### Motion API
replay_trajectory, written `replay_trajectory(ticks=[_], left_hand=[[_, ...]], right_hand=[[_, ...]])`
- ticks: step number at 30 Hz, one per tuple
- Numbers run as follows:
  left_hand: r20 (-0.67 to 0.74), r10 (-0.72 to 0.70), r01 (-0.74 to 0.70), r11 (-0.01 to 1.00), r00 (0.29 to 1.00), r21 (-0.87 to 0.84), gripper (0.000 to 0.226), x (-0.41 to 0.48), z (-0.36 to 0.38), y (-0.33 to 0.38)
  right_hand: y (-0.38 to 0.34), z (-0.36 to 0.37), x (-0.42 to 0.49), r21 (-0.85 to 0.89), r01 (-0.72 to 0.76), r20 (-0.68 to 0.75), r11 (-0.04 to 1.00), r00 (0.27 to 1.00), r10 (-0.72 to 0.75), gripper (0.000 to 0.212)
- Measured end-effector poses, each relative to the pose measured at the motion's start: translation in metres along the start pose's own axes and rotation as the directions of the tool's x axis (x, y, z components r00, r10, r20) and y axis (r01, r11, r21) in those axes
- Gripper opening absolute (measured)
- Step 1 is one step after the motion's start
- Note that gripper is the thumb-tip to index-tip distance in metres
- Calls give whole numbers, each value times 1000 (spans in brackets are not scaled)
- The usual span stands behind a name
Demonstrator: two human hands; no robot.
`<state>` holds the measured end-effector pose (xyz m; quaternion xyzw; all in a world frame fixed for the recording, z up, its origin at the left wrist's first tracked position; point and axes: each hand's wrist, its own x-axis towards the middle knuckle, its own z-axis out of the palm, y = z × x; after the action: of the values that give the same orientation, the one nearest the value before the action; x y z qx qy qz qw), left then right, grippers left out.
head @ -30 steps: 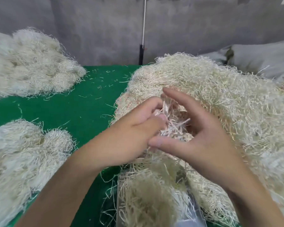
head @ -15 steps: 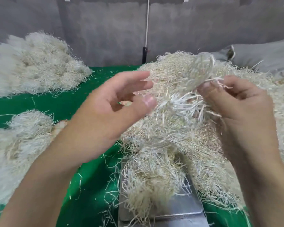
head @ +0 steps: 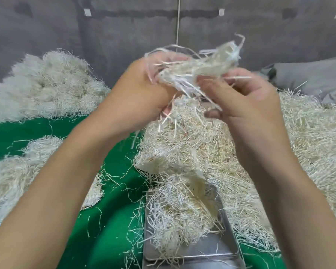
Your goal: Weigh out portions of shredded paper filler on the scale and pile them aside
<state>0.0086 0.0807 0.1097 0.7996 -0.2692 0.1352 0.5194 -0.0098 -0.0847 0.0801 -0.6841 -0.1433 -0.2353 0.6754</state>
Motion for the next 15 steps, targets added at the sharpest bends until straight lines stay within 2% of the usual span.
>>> replay_trajectory(ticks=[2, 4, 9, 12, 14, 15], left_hand=[[82, 1, -3, 999, 997, 33, 26, -9, -7, -1], [242, -61, 38, 994, 968, 100, 16, -24, -11, -18], [433, -316, 191, 932, 844, 309, 23, -57, -1, -83], [450, -406, 244, 894, 795, 376, 26, -70, 7, -101], [389, -437, 294, 879, 811, 374, 32, -74, 9, -106], [326, -430, 316, 882, 842, 350, 37, -75, 10, -106]], right_hand=[[10, -15, -8, -13, -80, -2, 997, 997, 80, 24], [22, -31, -23, -121, -142, -8, 982, 990, 142, 37], [60, -52, -73, -478, -300, 86, 826, 919, 384, 38], [80, -56, -92, -584, -352, 82, 731, 871, 484, 47], [85, -62, -98, -565, -413, 27, 714, 855, 517, 48], [84, -65, -100, -526, -449, -4, 722, 850, 526, 44]])
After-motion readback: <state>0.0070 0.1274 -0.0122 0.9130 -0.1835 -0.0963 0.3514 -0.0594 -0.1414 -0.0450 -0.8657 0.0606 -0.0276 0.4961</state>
